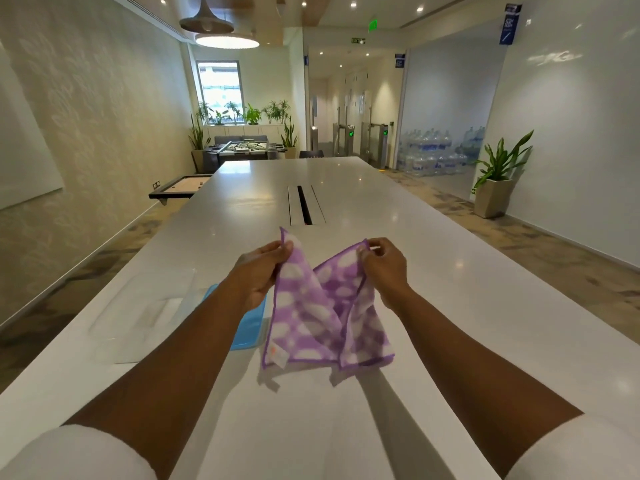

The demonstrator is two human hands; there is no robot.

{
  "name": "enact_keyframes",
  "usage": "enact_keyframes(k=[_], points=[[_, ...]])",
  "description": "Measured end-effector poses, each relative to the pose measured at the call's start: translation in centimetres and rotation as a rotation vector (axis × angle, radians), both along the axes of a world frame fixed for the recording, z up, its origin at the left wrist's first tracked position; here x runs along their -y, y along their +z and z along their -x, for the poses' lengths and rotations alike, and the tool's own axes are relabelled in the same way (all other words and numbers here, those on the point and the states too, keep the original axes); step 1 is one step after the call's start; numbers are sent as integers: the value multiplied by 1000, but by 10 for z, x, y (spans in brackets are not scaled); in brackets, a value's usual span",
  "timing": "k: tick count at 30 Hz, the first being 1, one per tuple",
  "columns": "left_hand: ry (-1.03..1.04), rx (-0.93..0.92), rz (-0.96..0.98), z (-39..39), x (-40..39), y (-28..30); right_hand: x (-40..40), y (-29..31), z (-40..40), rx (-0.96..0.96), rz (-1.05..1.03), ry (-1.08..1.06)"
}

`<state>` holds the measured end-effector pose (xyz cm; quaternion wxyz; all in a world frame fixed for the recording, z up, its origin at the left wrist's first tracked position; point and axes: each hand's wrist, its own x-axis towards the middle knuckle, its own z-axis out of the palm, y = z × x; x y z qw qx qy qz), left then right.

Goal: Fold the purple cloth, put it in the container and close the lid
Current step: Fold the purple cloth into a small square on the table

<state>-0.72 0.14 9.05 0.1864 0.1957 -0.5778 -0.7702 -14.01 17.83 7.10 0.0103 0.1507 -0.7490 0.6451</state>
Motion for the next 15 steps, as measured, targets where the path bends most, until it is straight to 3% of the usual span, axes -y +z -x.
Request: enact_keyframes(k=[2, 5, 9, 15], points=[[61, -35, -21, 2, -4, 11, -2, 10, 3, -2, 72, -120], [181, 33, 191, 10, -8, 21, -4, 20, 2, -25, 100, -159], [255, 99, 528, 21, -13, 26, 1, 31, -7, -38, 149, -55], [240, 84, 729, 33, -30, 30, 18, 44, -23, -106, 136, 96]])
